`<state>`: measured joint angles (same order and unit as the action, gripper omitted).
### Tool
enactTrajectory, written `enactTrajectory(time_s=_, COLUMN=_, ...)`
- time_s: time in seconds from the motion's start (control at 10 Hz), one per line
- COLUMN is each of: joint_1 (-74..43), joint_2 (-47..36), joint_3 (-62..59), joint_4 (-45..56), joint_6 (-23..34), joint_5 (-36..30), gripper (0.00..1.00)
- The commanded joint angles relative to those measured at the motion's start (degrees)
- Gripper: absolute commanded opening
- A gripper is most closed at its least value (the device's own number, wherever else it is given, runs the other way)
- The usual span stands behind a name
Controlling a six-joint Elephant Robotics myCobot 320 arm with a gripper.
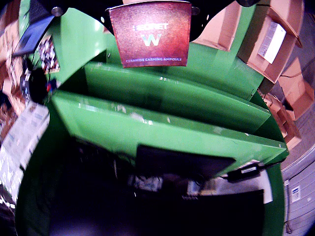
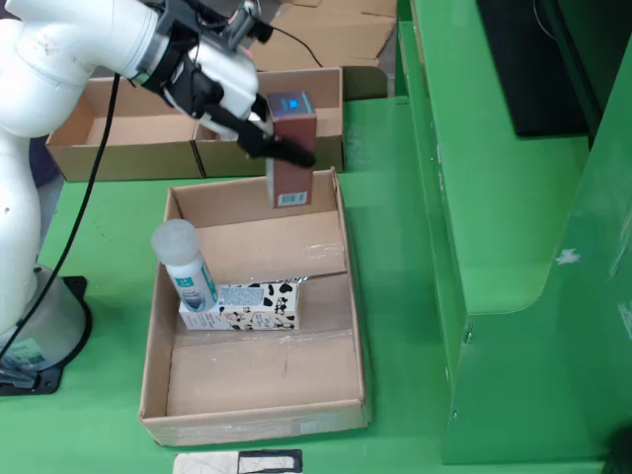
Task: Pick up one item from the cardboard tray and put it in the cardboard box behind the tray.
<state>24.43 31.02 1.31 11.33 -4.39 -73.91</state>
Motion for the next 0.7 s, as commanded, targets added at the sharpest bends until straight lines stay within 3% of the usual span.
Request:
enactTrajectory(time_s=0.0, joint_1=3.1, joint_2=1.7, joint_3=-1.3, joint_4=-9.8, joint_6=8.5, joint_5=2.4, gripper=0.0)
enactTrajectory(time_s=0.3, joint_1=7.8, joint_2=3.6, joint_3=-1.3, joint_4=-13.5, joint_6=14.8, joint_5=4.4, gripper=0.0)
enactTrajectory(time_s=0.6, joint_1=12.2, joint_2=5.3, joint_3=-1.3, joint_4=-16.8, joint_6=17.7, joint_5=7.2, gripper=0.0)
